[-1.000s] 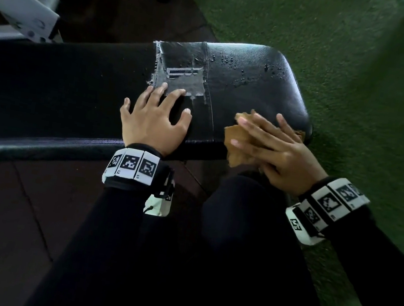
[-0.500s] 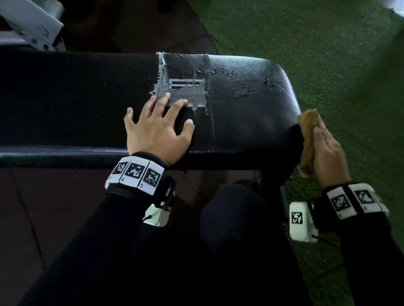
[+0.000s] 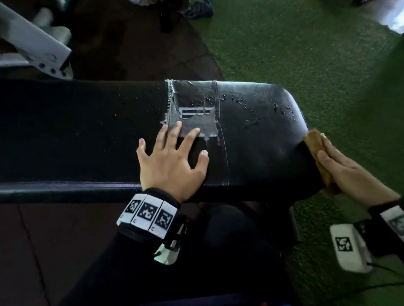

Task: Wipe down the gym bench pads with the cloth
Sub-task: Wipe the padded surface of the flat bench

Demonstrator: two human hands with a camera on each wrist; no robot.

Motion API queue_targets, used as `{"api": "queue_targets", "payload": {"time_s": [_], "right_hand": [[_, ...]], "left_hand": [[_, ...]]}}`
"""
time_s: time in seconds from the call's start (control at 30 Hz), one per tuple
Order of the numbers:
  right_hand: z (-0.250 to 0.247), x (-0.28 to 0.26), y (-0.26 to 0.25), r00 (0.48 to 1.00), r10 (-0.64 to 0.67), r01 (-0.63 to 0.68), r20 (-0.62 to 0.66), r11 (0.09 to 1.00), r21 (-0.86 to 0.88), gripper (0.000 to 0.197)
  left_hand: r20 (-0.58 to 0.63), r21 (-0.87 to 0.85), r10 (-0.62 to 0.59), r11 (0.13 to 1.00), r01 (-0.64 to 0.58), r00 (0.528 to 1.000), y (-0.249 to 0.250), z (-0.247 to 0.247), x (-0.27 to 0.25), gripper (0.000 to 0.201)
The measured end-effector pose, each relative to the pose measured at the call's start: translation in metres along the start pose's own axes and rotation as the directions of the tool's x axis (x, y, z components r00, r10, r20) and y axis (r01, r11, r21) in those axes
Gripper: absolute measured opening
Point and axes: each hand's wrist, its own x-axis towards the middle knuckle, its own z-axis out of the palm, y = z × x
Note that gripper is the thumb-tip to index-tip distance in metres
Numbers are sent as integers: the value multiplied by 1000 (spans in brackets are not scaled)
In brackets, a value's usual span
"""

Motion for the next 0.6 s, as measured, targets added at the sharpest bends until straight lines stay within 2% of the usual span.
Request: {"api": "queue_targets", "payload": {"time_s": [0.1, 0.2, 0.27, 0.47, 0.6], "right_hand": [[-9, 33, -20, 993, 66, -61, 98, 997, -53, 52], [-10, 60, -41, 965, 195, -220, 176, 966, 134, 47], [-11, 70, -49, 945, 259, -294, 199, 941, 169, 41], [-21, 66, -42, 926, 300, -330, 230, 938, 104, 39], [-22, 88, -49, 903, 347, -376, 255, 924, 74, 37]], "left_hand": [[-9, -6, 2, 1000, -2, 1000, -1, 1, -1, 60], [-15, -16, 0, 1000, 0, 1000, -1, 1, 0, 60], [-24, -20, -1, 1000, 1, 1000, -1, 1, -1, 59], [-32, -14, -17, 1000, 16, 999, 2, 0, -2, 58], [-12, -3, -26, 1000, 26, 1000, 3, -2, -3, 59]]}}
